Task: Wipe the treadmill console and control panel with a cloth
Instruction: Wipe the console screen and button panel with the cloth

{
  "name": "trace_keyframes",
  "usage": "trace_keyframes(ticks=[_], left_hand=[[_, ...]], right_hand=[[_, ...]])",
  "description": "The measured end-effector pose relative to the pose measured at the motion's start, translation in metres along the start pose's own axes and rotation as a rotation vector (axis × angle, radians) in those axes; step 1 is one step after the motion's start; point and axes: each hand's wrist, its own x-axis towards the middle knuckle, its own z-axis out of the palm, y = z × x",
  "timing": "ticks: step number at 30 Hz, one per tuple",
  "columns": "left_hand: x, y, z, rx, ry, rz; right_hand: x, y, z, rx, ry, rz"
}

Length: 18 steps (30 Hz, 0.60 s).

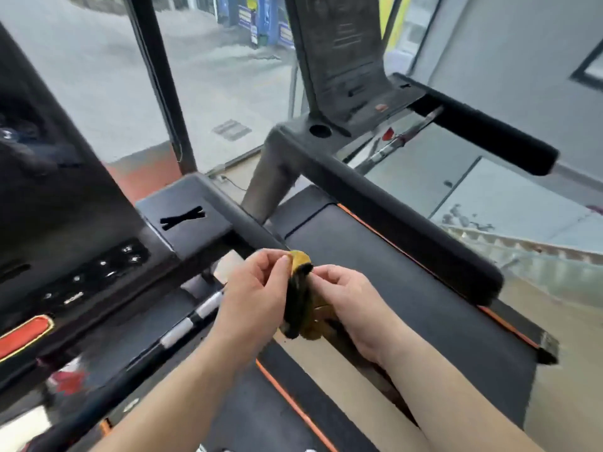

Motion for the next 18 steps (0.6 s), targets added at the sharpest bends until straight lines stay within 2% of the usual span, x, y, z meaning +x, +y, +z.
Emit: trace_keyframes(ticks=[6,11,15,18], left_hand=[[-0.01,0.0,0.104,0.112,-0.308,-0.068],[-0.002,-0.012,0.154,0.092,-0.563,-0.4],[-0.004,-0.014,0.181,0.165,-0.926,-0.461],[-0.008,-0.016,0.207,0.187,-1.019,-0.418]], right_hand=[[-0.047,0.036,-0.1,-0.014,0.294,-0.038],[-0.057,0.047,-0.148,-0.117,0.621,-0.001],[-0.068,0.046,-0.18,-0.259,0.644,0.012],[-0.075,0.05,-0.209,-0.28,0.64,0.027]])
